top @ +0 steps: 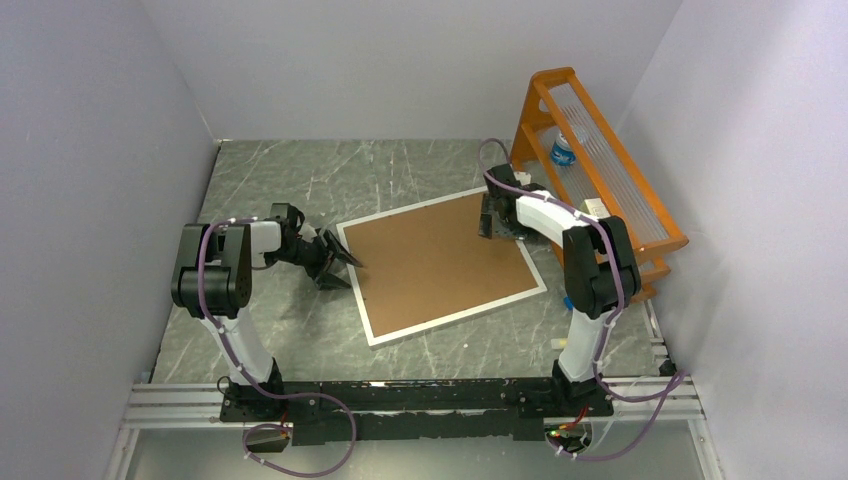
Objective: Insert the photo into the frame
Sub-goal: Install the photo frame at the center of the board, then adjust the photo frame at the center of the board.
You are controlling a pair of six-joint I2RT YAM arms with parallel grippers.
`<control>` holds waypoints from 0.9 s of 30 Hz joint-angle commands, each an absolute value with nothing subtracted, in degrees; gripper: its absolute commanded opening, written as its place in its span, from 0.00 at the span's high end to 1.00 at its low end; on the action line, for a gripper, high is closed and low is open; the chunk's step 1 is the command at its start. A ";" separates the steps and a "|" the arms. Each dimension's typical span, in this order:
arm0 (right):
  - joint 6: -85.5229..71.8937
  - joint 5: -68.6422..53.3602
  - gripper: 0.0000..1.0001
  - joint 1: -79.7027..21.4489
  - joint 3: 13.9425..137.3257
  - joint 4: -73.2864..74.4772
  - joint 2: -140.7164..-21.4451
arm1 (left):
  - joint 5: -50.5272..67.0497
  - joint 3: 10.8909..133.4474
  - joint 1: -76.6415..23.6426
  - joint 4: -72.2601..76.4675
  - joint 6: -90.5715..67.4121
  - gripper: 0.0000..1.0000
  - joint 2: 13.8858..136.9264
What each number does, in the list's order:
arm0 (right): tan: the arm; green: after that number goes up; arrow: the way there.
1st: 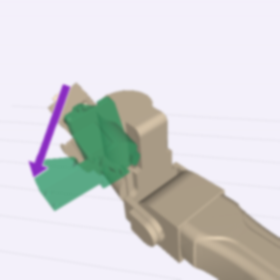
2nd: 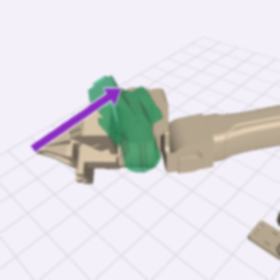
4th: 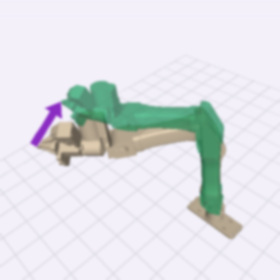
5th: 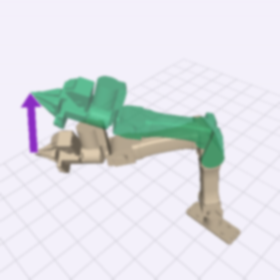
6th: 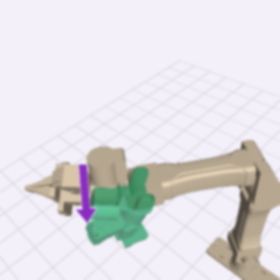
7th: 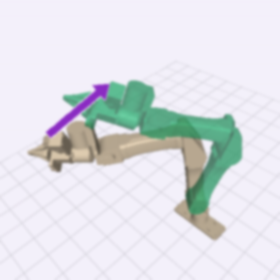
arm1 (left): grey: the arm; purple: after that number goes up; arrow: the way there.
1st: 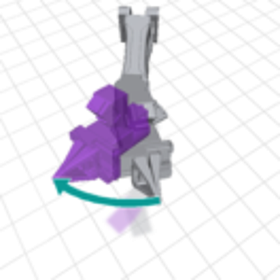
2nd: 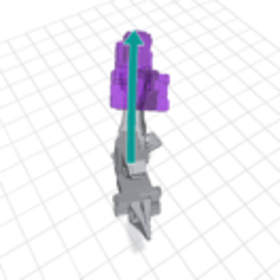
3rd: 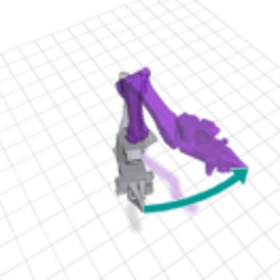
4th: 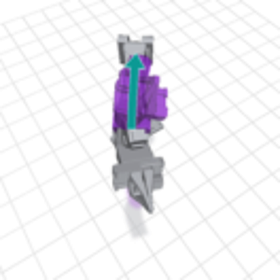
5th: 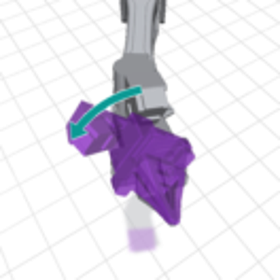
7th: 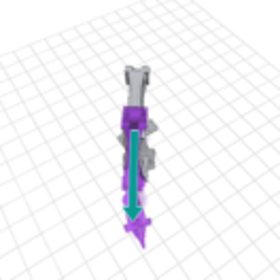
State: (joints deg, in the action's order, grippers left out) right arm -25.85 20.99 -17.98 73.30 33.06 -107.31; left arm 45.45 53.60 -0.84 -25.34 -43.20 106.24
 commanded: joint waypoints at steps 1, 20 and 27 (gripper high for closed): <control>-24.14 16.96 0.01 -15.82 71.74 28.33 -106.64 | 36.38 53.62 -0.79 -22.59 -40.89 0.31 108.23; -26.88 -12.99 0.01 -11.67 61.81 23.29 -102.86 | 37.50 66.24 -0.70 -26.81 -39.08 0.30 115.60; -37.97 -19.26 0.06 -19.57 51.00 19.67 -93.60 | 41.62 80.39 -0.20 -28.29 -38.90 0.35 124.92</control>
State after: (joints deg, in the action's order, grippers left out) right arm -25.87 -2.50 -11.33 56.34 19.90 -97.38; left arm 43.42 75.22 0.89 -34.72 -40.73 119.09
